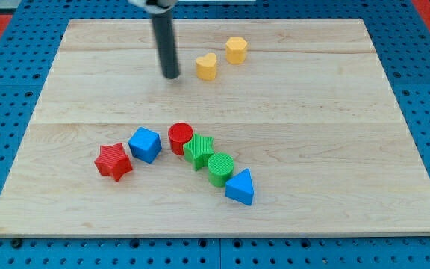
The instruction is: Separate the yellow heart from the yellow hexagon
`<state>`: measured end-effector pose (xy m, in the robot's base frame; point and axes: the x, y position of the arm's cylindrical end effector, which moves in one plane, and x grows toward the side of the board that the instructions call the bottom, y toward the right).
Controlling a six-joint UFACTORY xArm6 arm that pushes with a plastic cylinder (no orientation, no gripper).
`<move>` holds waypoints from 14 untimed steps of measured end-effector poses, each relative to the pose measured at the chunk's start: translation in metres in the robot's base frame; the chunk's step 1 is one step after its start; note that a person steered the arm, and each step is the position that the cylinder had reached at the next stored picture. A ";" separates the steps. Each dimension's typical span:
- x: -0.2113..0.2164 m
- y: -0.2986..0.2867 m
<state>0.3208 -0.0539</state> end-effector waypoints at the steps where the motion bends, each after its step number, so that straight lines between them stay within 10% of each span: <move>1: -0.034 0.019; 3: -0.060 0.039; 5: 0.002 0.082; 7: -0.033 0.053; 14: 0.056 -0.014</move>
<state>0.3771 -0.0677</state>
